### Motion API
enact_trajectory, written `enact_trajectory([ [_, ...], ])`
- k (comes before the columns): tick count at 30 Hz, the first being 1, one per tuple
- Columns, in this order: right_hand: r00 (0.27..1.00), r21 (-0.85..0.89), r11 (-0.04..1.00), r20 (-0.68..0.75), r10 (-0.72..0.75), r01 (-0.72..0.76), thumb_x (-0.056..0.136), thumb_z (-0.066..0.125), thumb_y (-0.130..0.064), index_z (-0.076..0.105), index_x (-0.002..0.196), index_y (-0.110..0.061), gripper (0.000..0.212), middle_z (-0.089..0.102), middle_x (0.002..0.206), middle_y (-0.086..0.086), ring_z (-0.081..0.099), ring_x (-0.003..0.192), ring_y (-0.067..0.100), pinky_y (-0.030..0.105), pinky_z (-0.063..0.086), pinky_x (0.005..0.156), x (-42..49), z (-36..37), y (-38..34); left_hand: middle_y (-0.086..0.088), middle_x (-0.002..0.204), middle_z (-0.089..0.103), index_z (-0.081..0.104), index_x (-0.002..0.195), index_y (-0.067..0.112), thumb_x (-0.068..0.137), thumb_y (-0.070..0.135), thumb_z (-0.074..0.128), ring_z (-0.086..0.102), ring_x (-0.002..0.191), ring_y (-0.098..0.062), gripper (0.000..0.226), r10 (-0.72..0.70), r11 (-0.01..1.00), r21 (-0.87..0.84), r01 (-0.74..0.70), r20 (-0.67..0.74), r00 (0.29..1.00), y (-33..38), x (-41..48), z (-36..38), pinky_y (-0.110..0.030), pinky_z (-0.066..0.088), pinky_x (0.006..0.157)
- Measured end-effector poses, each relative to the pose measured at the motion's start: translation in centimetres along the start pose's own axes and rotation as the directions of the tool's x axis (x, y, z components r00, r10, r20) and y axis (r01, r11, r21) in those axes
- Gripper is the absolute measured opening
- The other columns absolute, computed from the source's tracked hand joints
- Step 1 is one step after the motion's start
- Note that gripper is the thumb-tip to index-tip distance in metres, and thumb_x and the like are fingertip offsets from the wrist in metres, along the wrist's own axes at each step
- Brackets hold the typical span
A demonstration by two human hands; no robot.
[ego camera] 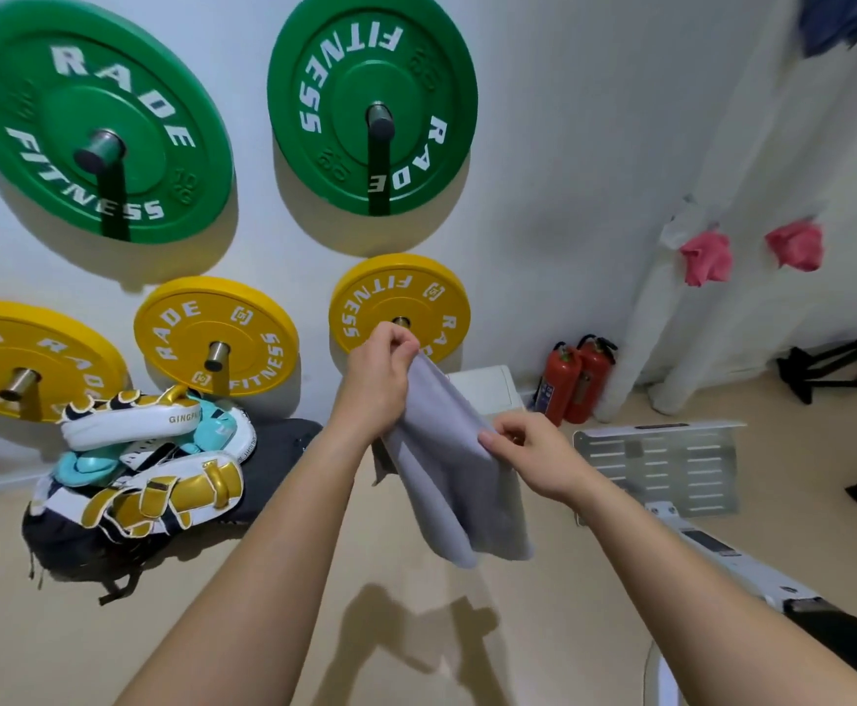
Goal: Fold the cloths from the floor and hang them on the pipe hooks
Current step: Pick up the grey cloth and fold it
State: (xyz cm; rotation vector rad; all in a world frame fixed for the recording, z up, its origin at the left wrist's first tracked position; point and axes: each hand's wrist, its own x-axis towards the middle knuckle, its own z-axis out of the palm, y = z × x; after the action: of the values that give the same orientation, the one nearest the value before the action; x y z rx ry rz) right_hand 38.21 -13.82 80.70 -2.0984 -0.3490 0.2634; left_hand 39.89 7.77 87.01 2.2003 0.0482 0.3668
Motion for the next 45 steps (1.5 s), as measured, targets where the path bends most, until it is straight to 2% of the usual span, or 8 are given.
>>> enact_trajectory([
  [5, 0.999, -0.061, 0.997, 0.015, 0.049, -0.048, 0.096, 0.062, -0.022, 0.062, 0.069, -0.014, 0.028, 0.053, 0.065, -0.007, 0.043, 0.061, 0.006, 0.026, 0.035, 0.06, 0.7, -2.3, 1.3, 0.003, 0.096, 0.06, 0.057, 0.095, 0.02, 0.102, 0.019, 0.051, 0.053, 0.091, -0.017, 0.009, -0.155, 0.986, 0.032, 0.163, -0.18, 0.971, -2.6, 1.7, -2.4, -0.022, 0.034, 0.075],
  [11, 0.996, -0.064, 0.995, -0.033, -0.083, 0.081, 0.095, 0.061, -0.023, 0.065, 0.076, -0.009, 0.025, 0.056, 0.065, -0.003, 0.044, 0.06, 0.005, 0.025, 0.035, 0.058, 2.5, -1.4, -2.7, 0.005, 0.067, 0.058, 0.063, 0.116, 0.026, 0.096, 0.014, 0.062, 0.052, 0.063, -0.005, 0.023, -0.003, 0.99, -0.131, 0.06, 0.398, 0.917, -1.9, -1.4, 1.9, -0.022, 0.043, 0.065],
  [14, 0.99, -0.017, 0.995, -0.099, -0.104, 0.103, 0.094, 0.064, -0.023, 0.069, 0.076, -0.007, 0.025, 0.056, 0.061, -0.005, 0.044, 0.053, 0.001, 0.015, 0.033, 0.052, 2.6, -1.6, -3.8, 0.002, 0.076, 0.067, 0.071, 0.092, 0.023, 0.096, 0.018, 0.062, 0.056, 0.07, -0.006, 0.011, 0.015, 0.994, -0.099, 0.044, 0.526, 0.851, -1.6, -1.9, 3.1, -0.026, 0.047, 0.068],
  [20, 0.998, 0.067, 0.998, 0.055, -0.007, 0.004, 0.091, 0.071, -0.022, 0.066, 0.08, -0.007, 0.019, 0.049, 0.058, -0.005, 0.039, 0.053, 0.004, 0.019, 0.034, 0.054, 1.5, -2.8, -1.7, 0.009, 0.081, 0.068, 0.072, 0.089, 0.02, 0.096, 0.017, 0.059, 0.058, 0.074, -0.002, 0.015, 0.041, 0.997, 0.056, -0.052, 0.18, 0.983, -0.4, 0.5, 1.4, -0.018, 0.04, 0.065],
  [29, 0.994, 0.088, 0.992, 0.054, -0.098, 0.093, 0.083, 0.073, -0.041, 0.064, 0.1, -0.024, 0.026, 0.064, 0.095, 0.0, 0.059, 0.075, 0.017, 0.035, 0.053, 0.072, 1.7, -0.6, -3.0, 0.013, 0.082, 0.069, 0.073, 0.089, 0.025, 0.096, 0.022, 0.061, 0.062, 0.08, -0.001, 0.014, 0.153, 0.977, 0.078, -0.196, 0.382, 0.912, 3.4, 1.7, -0.9, -0.019, 0.045, 0.069],
  [35, 0.999, 0.063, 0.998, 0.02, -0.033, 0.031, 0.089, 0.066, -0.043, 0.057, 0.07, -0.015, 0.035, 0.058, 0.065, -0.004, 0.052, 0.06, 0.014, 0.03, 0.044, 0.055, 1.7, -0.3, -2.3, 0.013, 0.086, 0.071, 0.073, 0.087, 0.03, 0.095, 0.024, 0.063, 0.063, 0.085, -0.006, 0.014, 0.133, 0.975, 0.132, -0.179, 0.296, 0.946, 2.2, 2.0, -2.1, -0.024, 0.047, 0.072],
  [39, 0.998, 0.016, 1.0, 0.059, 0.0, -0.001, 0.085, 0.075, -0.028, 0.06, 0.077, -0.01, 0.024, 0.056, 0.064, -0.005, 0.046, 0.056, 0.004, 0.018, 0.037, 0.053, 1.2, -0.6, -0.8, 0.009, 0.084, 0.07, 0.071, 0.085, 0.03, 0.095, 0.028, 0.062, 0.064, 0.085, -0.015, 0.013, 0.073, 0.957, 0.267, -0.113, 0.156, 0.985, -0.6, 3.0, -3.5, -0.028, 0.044, 0.072],
  [45, 0.966, -0.075, 0.988, 0.211, 0.148, -0.135, 0.088, 0.065, -0.015, 0.062, 0.085, -0.008, 0.008, 0.054, 0.068, -0.002, 0.048, 0.063, 0.011, 0.027, 0.04, 0.059, -0.3, 0.0, 2.6, -0.008, 0.096, 0.075, 0.074, 0.099, 0.016, 0.096, 0.024, 0.057, 0.065, 0.092, -0.028, 0.02, -0.035, 0.951, 0.301, 0.07, -0.119, 0.992, -3.5, 3.5, -4.2, -0.03, 0.041, 0.071],
])
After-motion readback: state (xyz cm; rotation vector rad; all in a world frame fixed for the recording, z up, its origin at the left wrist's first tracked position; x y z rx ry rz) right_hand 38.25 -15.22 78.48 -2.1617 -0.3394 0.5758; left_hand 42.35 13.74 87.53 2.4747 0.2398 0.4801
